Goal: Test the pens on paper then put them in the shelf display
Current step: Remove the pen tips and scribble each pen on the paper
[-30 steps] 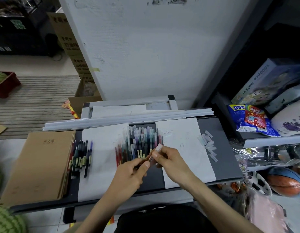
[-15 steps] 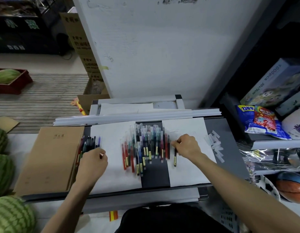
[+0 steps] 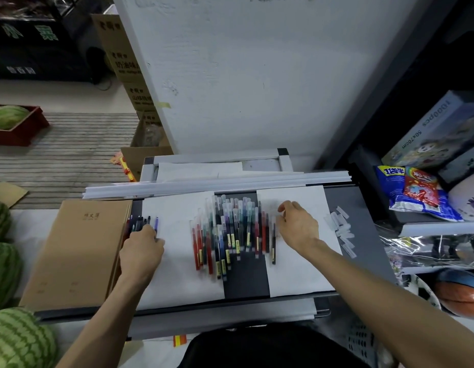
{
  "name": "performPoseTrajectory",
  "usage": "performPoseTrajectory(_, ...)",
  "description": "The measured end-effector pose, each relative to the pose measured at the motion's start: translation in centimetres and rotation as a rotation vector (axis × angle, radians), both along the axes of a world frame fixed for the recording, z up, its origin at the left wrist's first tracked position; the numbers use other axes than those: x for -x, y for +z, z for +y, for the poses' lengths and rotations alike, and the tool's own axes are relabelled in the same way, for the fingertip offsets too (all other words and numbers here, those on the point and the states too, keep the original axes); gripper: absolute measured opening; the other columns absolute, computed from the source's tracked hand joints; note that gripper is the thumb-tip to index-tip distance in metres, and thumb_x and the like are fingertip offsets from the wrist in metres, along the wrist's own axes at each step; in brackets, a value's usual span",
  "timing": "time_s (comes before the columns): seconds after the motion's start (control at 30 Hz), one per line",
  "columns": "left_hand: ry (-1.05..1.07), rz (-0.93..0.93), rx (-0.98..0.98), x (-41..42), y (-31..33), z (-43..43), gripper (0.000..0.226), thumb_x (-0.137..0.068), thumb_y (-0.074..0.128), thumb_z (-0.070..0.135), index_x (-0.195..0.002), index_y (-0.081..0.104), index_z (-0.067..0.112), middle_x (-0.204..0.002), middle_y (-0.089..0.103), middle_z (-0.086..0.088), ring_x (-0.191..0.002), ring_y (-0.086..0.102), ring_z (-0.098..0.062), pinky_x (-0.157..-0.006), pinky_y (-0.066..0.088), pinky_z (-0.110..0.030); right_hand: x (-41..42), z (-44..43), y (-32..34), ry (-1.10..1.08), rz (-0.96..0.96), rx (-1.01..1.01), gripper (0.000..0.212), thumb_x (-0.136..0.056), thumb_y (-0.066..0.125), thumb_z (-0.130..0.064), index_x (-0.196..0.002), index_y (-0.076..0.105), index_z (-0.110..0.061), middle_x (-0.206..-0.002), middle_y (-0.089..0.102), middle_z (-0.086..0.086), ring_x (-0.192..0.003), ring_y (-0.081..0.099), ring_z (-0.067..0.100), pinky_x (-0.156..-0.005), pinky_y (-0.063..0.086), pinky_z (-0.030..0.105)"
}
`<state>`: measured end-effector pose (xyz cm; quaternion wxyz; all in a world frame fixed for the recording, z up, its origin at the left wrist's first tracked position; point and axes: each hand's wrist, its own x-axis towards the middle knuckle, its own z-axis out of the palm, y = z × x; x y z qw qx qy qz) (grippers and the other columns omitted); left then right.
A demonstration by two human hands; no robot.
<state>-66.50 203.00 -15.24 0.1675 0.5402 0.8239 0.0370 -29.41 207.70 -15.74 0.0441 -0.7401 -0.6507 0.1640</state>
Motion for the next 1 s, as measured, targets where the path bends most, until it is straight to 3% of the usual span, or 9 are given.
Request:
performPoseTrajectory(0.17, 0.092, -0.065, 0.003, 0.7, -0.3, 0.4, 0.018, -0.092, 0.072, 0.026, -0.083, 0.063, 0.013, -0.074, 0.06, -0.004, -0.068, 0.054, -0.025, -0.067, 0.046, -0.039, -0.4, 1.8, 0.0, 0.166, -0.111, 0.044, 0.054, -0.094, 0.059, -0.004, -0.143, 0.051, -0.025, -0.14, 0.049, 0.003, -0.121, 0.056, 0.026, -0.097, 0.051, 0.038)
performPoseTrajectory(0.27, 0.054, -0.064, 0.044, 0.7, -0.6, 0.4, 0.031, -0.094, 0.07, 0.026, -0.067, 0.064, 0.012, -0.067, 0.065, -0.006, -0.064, 0.059, -0.027, -0.062, 0.046, -0.035, -0.3, 2.4, -0.5, 0.176, -0.148, 0.044, 0.048, -0.096, 0.058, -0.006, -0.14, 0.055, -0.025, -0.139, 0.05, 0.003, -0.122, 0.055, 0.025, -0.1, 0.049, 0.037)
performPoseTrajectory(0.37, 0.02, -0.007, 0.084, 0.3, -0.5, 0.4, 0.024, -0.092, 0.062, 0.025, -0.072, 0.064, 0.012, -0.071, 0.064, -0.007, -0.066, 0.06, -0.03, -0.063, 0.049, -0.036, -0.4, 2.5, -0.9, 0.131, -0.155, 0.014, 0.038, -0.099, 0.059, -0.01, -0.134, 0.058, -0.023, -0.134, 0.053, 0.003, -0.119, 0.055, 0.023, -0.099, 0.048, 0.035)
performPoseTrajectory(0.5, 0.002, 0.011, 0.048, -0.1, -0.3, -0.1, 0.029, -0.093, 0.057, 0.032, -0.069, 0.062, 0.017, -0.062, 0.063, 0.0, -0.056, 0.058, -0.021, -0.056, 0.041, -0.03, -1.4, 2.1, -1.6, 0.053, -0.084, -0.023, 0.029, -0.102, 0.055, -0.016, -0.13, 0.06, -0.019, -0.128, 0.057, 0.003, -0.116, 0.055, 0.024, -0.096, 0.051, 0.038)
performPoseTrajectory(0.6, 0.014, -0.086, 0.002, -0.5, -0.1, -0.8, 0.024, -0.095, 0.056, 0.038, -0.076, 0.059, 0.022, -0.063, 0.063, 0.003, -0.057, 0.059, -0.018, -0.053, 0.039, -0.028, -1.9, 1.5, -1.6, -0.129, 0.16, -0.032, 0.025, -0.107, 0.05, -0.025, -0.127, 0.062, -0.015, -0.124, 0.064, 0.003, -0.109, 0.061, 0.024, -0.091, 0.053, 0.039)
performPoseTrajectory(0.73, -0.021, -0.34, 0.007, -2.2, 0.5, -1.6, 0.012, -0.099, 0.056, 0.031, -0.091, 0.062, 0.025, -0.067, 0.067, 0.001, -0.059, 0.062, -0.019, -0.054, 0.045, -0.031, -0.9, -1.1, -0.7, -0.339, 0.588, -0.052, 0.024, -0.105, 0.057, -0.029, -0.122, 0.067, -0.014, -0.113, 0.074, -0.001, -0.094, 0.066, 0.016, -0.087, 0.05, 0.029)
performPoseTrajectory(0.87, -0.139, -0.552, -0.014, -4.8, 2.4, -3.1, 0.027, -0.106, 0.048, 0.025, -0.085, 0.064, 0.026, -0.066, 0.063, 0.006, -0.051, 0.049, -0.007, -0.052, 0.035, -0.031, 1.3, -4.3, 2.1, -0.359, 0.998, 0.036, 0.01, -0.1, 0.069, -0.03, -0.099, 0.076, -0.022, -0.082, 0.075, -0.003, -0.069, 0.066, 0.014, -0.071, 0.052, 0.032)
performPoseTrajectory(0.93, -0.252, -0.622, -0.026, -6.1, 4.0, -4.0, 0.029, -0.108, 0.047, 0.035, -0.084, 0.062, 0.028, -0.067, 0.061, 0.009, -0.051, 0.046, -0.005, -0.049, 0.031, -0.022, 2.4, -5.6, 4.0, -0.323, 1.152, 0.089, 0.011, -0.098, 0.072, -0.024, -0.094, 0.081, -0.02, -0.071, 0.067, 0.002, -0.063, 0.06, 0.018, -0.065, 0.049, 0.032)
performPoseTrajectory(1.0, -0.363, -0.67, -0.054, -7.4, 5.8, -4.5, 0.032, -0.106, 0.047, 0.051, -0.087, 0.06, 0.029, -0.069, 0.06, 0.005, -0.053, 0.047, -0.006, -0.051, 0.034, -0.021, 3.0, -6.8, 5.5, -0.265, 1.27, 0.125, 0.012, -0.098, 0.071, -0.02, -0.099, 0.082, -0.017, -0.068, 0.061, 0.009, -0.065, 0.055, 0.023, -0.065, 0.046, 0.037)
